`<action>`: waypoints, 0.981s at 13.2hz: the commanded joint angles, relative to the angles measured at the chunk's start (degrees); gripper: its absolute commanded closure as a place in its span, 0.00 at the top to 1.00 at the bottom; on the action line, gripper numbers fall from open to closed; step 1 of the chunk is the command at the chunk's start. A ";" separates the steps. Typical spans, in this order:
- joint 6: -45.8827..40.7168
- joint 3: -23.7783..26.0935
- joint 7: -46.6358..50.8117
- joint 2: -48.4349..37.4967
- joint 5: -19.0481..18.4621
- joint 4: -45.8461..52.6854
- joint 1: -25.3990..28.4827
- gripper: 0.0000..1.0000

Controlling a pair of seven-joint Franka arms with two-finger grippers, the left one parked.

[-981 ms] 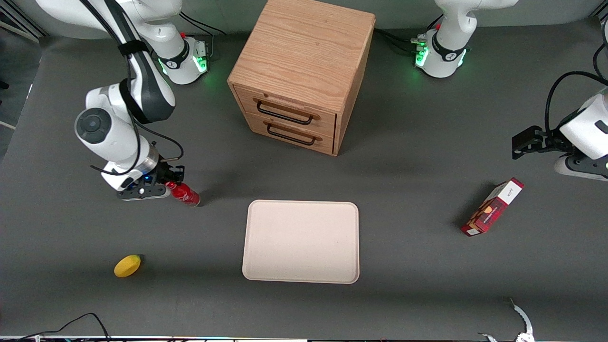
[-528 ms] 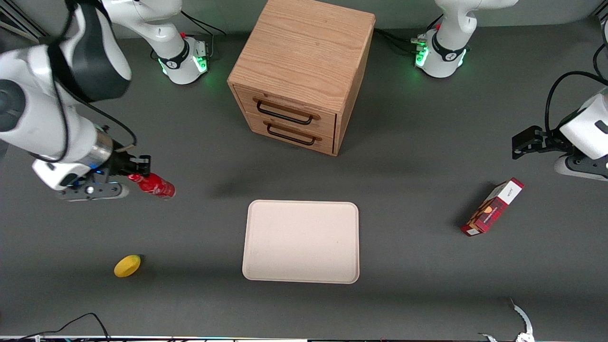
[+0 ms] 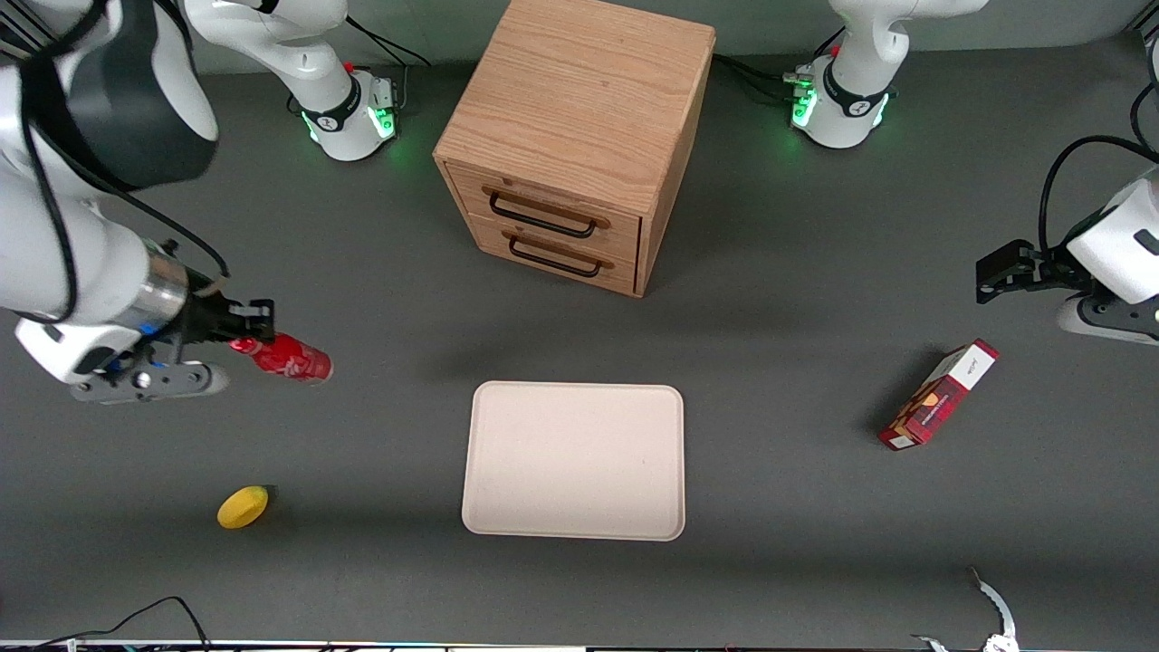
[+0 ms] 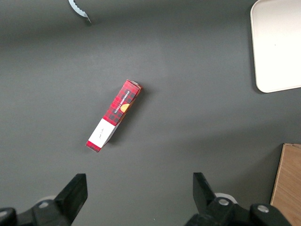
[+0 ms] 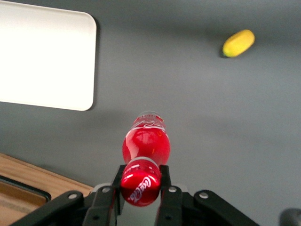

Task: Place coke bottle on tray
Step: 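Lift the gripped bottle off the table with the right gripper, then carry the bottle over the white tray's corner and lower it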

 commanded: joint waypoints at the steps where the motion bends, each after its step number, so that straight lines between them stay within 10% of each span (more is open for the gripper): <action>1: 5.03 -0.35 4.97 5.53 0.40 3.63 4.19 0.00; 13: 29.12 -2.19 7.45 23.38 -0.04 7.68 13.44 0.00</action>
